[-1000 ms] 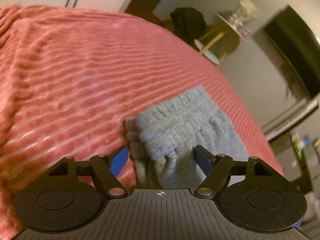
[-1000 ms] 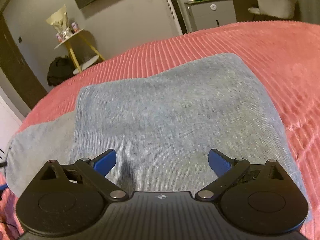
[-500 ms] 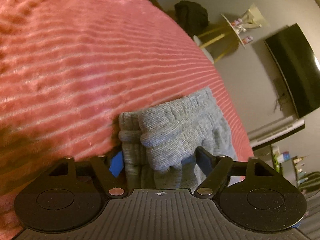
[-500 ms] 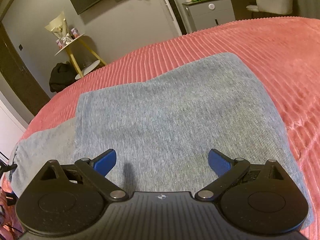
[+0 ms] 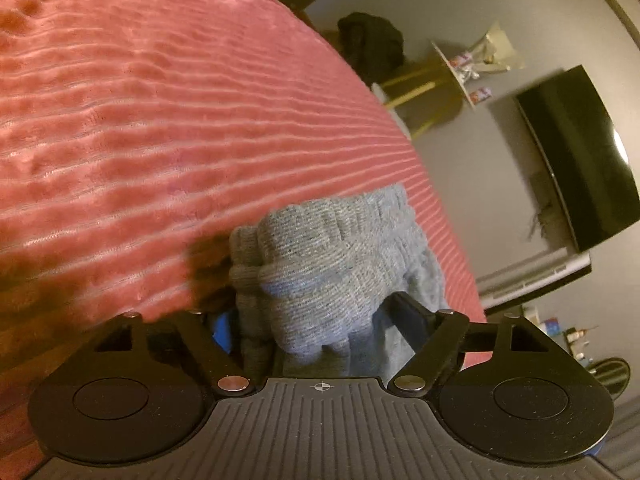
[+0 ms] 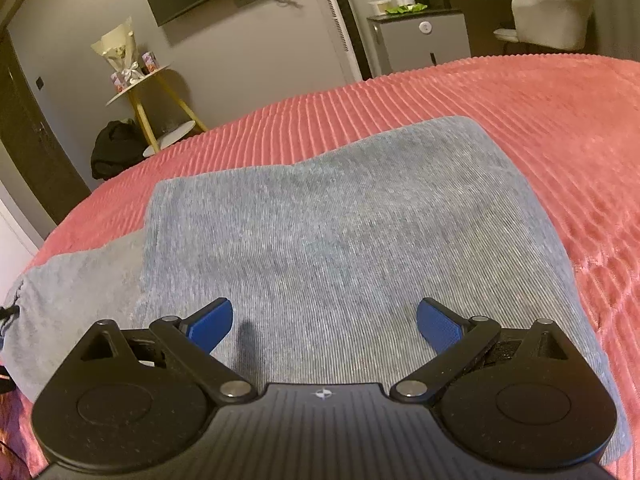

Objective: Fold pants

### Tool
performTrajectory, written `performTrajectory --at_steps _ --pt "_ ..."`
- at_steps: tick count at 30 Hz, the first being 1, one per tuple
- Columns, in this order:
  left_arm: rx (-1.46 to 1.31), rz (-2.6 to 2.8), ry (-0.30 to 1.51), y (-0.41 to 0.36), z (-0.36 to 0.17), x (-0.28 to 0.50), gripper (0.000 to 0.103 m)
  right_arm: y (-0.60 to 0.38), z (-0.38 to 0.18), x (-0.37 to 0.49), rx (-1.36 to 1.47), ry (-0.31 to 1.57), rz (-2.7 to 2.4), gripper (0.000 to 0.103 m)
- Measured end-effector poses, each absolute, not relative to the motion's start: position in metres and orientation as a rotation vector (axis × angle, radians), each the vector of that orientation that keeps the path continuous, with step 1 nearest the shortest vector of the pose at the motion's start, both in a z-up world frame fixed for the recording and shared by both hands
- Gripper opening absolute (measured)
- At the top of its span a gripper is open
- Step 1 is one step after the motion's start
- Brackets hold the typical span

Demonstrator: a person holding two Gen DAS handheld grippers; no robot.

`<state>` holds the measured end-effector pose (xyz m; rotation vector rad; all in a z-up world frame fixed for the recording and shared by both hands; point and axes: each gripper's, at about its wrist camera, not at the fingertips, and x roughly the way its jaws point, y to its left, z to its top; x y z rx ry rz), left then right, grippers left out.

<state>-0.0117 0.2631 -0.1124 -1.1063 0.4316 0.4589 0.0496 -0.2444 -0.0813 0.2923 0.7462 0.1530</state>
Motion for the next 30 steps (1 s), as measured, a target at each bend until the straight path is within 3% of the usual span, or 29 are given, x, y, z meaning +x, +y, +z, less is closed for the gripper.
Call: performTrajectory --at_steps 1,4,7,15,22,26,30 --pt "-1.093 0.466 0.429 0.262 -0.111 -0.012 0.064 -0.245 -0.081 0.049 0.293 0.746 0.153 0.099" --pt "-1.06 0.476 0.425 0.259 -0.105 -0.016 0.05 -0.245 -0.08 0.049 0.306 0.745 0.151 0.099" --pt "-0.965 0.455 0.397 0.249 -0.084 -0.021 0.044 -0.249 -0.076 0.046 0.342 0.735 0.142 0.098" --pt "-0.648 0.39 0.346 0.183 -0.002 -0.017 0.042 -0.271 -0.049 0.028 0.452 0.664 0.158 0.094" --pt "-0.372 0.172 0.301 0.065 0.071 -0.006 0.042 -0.285 -0.035 0.016 0.524 0.62 0.191 0.094" --pt "-0.223 0.013 0.308 -0.024 0.08 0.003 0.043 -0.297 -0.026 0.008 0.571 0.587 0.198 0.094" --pt "-0.124 -0.111 0.425 -0.107 0.058 0.017 0.052 -0.317 -0.021 -0.002 0.65 0.571 0.199 0.094"
